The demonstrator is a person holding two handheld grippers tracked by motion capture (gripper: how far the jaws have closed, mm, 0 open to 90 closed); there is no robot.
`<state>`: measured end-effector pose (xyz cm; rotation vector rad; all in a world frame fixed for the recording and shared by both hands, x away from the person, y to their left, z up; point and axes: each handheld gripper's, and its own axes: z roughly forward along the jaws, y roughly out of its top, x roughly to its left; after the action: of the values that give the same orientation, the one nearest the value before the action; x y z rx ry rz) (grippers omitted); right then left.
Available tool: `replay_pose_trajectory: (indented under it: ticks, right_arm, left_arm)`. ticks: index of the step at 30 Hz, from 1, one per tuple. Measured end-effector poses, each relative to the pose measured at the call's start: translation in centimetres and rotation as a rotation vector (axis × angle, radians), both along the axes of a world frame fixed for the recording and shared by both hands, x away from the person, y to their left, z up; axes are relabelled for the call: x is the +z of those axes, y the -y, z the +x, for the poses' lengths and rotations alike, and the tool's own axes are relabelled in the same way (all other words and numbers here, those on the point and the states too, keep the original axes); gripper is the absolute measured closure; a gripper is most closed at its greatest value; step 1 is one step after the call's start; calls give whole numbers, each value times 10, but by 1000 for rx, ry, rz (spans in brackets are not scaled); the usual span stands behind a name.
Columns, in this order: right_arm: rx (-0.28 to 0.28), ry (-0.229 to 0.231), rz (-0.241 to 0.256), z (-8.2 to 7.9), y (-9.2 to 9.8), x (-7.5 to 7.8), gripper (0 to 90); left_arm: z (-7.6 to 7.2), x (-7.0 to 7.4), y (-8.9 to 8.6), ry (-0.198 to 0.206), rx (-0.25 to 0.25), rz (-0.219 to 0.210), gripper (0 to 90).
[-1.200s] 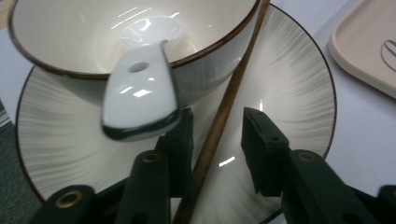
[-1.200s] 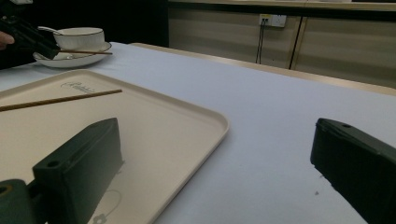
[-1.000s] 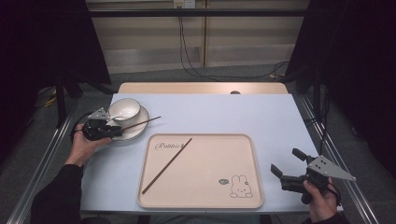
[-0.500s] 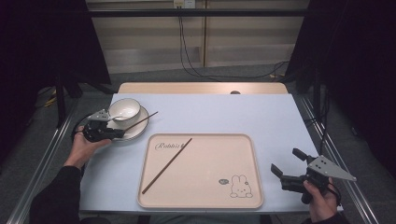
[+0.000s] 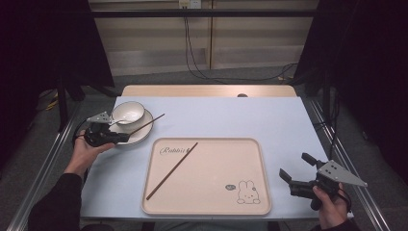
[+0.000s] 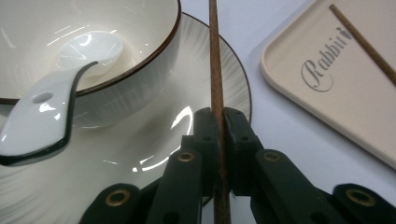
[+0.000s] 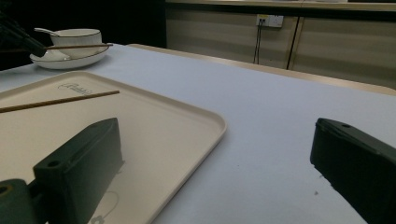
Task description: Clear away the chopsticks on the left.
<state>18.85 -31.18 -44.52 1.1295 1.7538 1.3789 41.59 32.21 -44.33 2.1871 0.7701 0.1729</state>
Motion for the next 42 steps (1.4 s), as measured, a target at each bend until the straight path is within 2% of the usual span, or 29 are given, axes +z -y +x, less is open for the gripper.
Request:
replay_pose_trajectory:
  ticks: [4,8,9,10,14,16,17,24,28,36,38,39,42]
  right_arm:
    - [1,0,0,0,0,0,18]
    - [0,0,1,0,0,0,18]
    - [0,0,2,0,0,0,18]
    - [3,1,1,0,0,0,18]
    - [-2,0,4,0,0,0,18]
    - [-1,-2,5,0,-1,0,18]
    - [-2,-1,5,0,-1,0,18]
    - [-3,0,3,0,-1,0,18]
    - [-2,0,4,0,-1,0,18]
    - [4,0,4,0,-1,0,18]
    - [6,2,5,0,-1,0,19]
    - [6,2,5,0,-1,0,19]
    - [7,2,5,0,-1,0,20]
  left_arm:
    - [-3,5,1,-17,13,-27,846]
    - [-6,8,2,-6,22,-35,845]
    - [-9,8,2,-14,19,-63,845]
    - [-10,9,2,-15,24,-65,845]
    - [-15,10,1,-22,45,-122,845]
    - [-17,12,0,-19,57,-123,845]
    - [-20,13,0,-25,89,-143,845]
    - [-30,20,1,-21,107,-157,845]
    - [-41,29,6,-19,128,-199,845]
    - [-59,40,21,9,106,-188,845]
    - [-64,42,26,5,103,-197,845]
    - [-67,44,28,14,106,-189,844]
    - [-75,46,35,7,120,-205,845]
